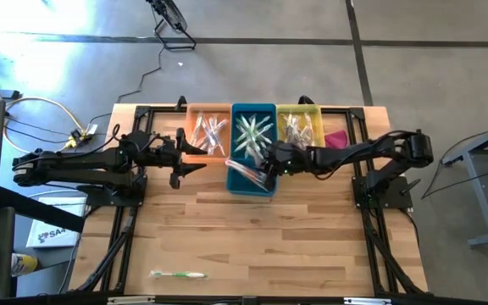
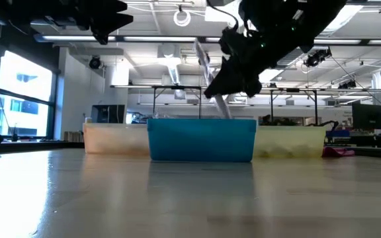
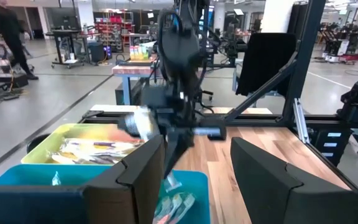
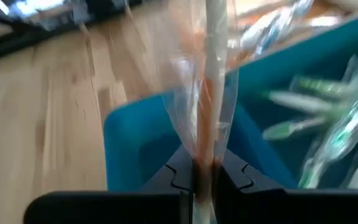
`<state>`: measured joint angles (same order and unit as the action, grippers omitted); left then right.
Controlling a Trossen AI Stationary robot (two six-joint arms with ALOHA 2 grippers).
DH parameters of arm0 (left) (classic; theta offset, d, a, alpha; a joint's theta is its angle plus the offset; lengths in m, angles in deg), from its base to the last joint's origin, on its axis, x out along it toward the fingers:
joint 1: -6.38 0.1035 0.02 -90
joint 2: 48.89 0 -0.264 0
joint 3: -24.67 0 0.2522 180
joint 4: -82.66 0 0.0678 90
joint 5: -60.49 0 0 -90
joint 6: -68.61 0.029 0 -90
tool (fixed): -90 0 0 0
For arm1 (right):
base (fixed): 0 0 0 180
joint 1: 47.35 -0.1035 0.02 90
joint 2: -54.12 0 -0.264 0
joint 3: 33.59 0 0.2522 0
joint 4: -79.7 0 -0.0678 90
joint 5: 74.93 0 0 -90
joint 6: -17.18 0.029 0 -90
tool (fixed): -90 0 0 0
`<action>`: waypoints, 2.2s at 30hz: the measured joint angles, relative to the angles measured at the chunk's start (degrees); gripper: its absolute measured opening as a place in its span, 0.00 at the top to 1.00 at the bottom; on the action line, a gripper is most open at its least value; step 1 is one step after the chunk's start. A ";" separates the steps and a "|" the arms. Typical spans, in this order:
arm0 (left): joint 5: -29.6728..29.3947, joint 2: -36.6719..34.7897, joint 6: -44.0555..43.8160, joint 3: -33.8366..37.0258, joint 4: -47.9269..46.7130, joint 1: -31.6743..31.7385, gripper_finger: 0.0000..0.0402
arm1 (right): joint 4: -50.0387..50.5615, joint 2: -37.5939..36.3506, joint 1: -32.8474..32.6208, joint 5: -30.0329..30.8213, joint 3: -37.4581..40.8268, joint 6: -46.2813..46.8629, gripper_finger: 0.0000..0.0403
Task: Pick & Place Toothbrushes
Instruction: Put the orange toothbrush into the bottom blue bin, then put the green toothbrush into the blue bin
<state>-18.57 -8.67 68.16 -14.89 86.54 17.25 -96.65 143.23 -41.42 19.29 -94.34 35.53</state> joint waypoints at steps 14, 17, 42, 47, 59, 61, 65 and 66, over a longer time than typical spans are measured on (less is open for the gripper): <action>-0.11 0.00 0.13 0.00 0.22 0.00 0.54 | 0.25 6.80 -0.32 -1.30 0.00 1.05 0.92; -0.11 0.01 0.13 0.00 0.22 0.00 0.54 | 0.26 6.67 -0.32 -0.76 0.00 0.74 0.82; 0.09 0.04 -0.30 0.00 -0.49 -0.01 0.54 | 3.37 -8.76 0.23 -7.41 0.00 -7.12 0.89; 0.09 0.04 -1.77 0.00 -0.89 -0.02 0.54 | 4.93 -12.23 0.20 -5.23 0.00 -7.47 0.98; 0.07 0.04 -1.81 0.00 -1.31 0.00 0.54 | -4.27 -22.88 0.23 -0.80 9.11 -7.70 0.99; 0.07 0.04 -1.81 0.00 -1.33 0.00 0.54 | -11.08 -25.58 0.25 -3.93 13.31 -7.67 0.99; 0.06 0.04 -1.81 0.00 -1.32 -0.01 0.54 | -22.33 -30.81 0.22 -9.11 20.00 -7.61 0.99; 0.06 0.04 -1.82 0.00 -1.31 -0.02 0.54 | -23.84 -31.98 0.21 -9.36 21.17 -7.68 0.99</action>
<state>-18.52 -8.62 66.34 -14.89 85.24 17.23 -120.49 111.25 -41.21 9.93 -73.16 27.86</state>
